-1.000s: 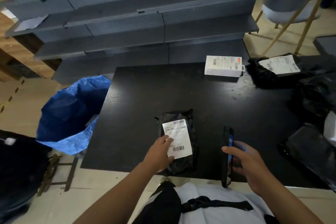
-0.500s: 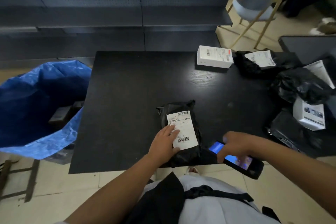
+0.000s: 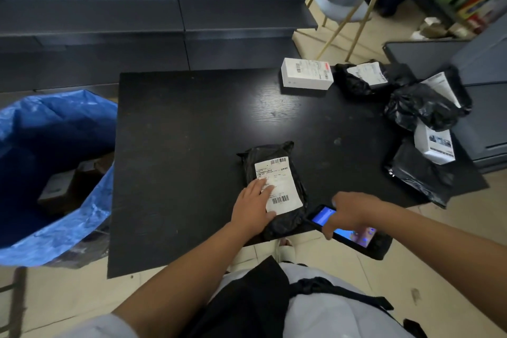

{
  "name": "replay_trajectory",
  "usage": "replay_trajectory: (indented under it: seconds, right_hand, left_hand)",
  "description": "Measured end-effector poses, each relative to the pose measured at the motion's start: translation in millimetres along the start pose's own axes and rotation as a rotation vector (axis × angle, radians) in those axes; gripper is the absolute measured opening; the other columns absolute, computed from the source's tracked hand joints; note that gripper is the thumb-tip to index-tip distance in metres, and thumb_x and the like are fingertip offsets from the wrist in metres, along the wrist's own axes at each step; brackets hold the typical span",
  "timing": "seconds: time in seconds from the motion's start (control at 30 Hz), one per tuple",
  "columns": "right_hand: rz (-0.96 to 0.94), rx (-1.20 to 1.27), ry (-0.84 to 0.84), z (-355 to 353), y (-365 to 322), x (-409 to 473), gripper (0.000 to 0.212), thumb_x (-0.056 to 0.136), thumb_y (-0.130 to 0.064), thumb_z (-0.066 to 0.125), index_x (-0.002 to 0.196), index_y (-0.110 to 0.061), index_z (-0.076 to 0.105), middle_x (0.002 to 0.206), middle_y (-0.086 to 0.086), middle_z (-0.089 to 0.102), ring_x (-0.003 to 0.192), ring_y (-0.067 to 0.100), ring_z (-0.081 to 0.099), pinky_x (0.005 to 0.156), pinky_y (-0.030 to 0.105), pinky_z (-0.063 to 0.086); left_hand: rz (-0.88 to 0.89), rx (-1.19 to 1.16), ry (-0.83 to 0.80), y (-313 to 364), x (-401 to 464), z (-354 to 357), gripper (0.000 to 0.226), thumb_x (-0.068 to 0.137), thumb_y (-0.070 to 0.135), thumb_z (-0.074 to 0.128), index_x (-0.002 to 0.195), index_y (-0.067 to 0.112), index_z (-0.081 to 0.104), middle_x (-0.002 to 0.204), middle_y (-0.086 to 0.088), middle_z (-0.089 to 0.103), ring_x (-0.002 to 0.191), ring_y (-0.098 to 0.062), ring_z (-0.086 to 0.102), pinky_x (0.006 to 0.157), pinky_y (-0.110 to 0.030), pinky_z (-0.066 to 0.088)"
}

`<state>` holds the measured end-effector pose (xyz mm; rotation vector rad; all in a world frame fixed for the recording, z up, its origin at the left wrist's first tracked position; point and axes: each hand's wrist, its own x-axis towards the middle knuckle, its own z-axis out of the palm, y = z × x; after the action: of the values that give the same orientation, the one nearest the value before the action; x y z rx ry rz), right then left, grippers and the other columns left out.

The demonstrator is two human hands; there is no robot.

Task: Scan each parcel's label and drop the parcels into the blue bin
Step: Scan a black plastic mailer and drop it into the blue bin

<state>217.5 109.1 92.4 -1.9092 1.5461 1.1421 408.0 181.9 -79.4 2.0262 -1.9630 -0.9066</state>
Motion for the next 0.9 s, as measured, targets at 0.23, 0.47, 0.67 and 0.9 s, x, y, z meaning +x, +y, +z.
replay_trajectory:
  seconds: [0.23,0.47,0.67,0.9]
  right_hand:
    - [0.016,0.032,-0.008,-3.9,-4.5,-4.8,0.048,0.064,-0.058,0.079,0.079,-0.023,0.05,0.077,-0.005,0.061,0.068,0.019,0.061,0.064,0.028,0.043]
    - [-0.039,0.203,-0.09,-8.8,10.2,5.7,0.049,0.065,-0.048,0.085,0.074,-0.016,0.049,0.068,-0.001,0.05,0.055,0.018,0.048,0.052,0.026,0.034]
    - [-0.132,0.745,-0.227,-10.2,51.5,16.0,0.04,0.073,-0.027,0.084,0.089,-0.003,0.056,0.062,0.009,0.047,0.048,0.024,0.054,0.057,0.034,0.055]
    - [-0.209,1.243,-0.095,15.2,96.0,39.4,0.058,0.07,-0.034,0.083,0.116,-0.004,0.066,0.097,0.031,0.066,0.084,0.037,0.068,0.084,0.056,0.061]
  left_hand:
    - [0.015,0.048,-0.043,-0.9,2.0,-9.7,0.074,0.093,0.042,0.064,0.156,0.025,0.029,0.167,-0.001,0.016,0.154,-0.022,0.009,0.126,-0.039,0.012]
    - [0.002,0.088,-0.084,-1.8,3.1,-17.8,0.073,0.092,0.039,0.067,0.155,0.027,0.031,0.166,0.001,0.018,0.154,-0.021,0.01,0.126,-0.042,0.012]
    - [-0.002,0.302,-0.164,-2.3,12.7,-36.9,0.064,0.092,0.029,0.066,0.15,0.026,0.039,0.165,0.001,0.024,0.152,-0.022,0.018,0.125,-0.042,0.016]
    - [-0.441,0.052,-0.082,53.3,29.6,-28.8,0.087,0.082,0.064,0.068,0.149,0.025,0.03,0.159,0.0,0.018,0.146,-0.025,0.018,0.109,-0.047,0.041]
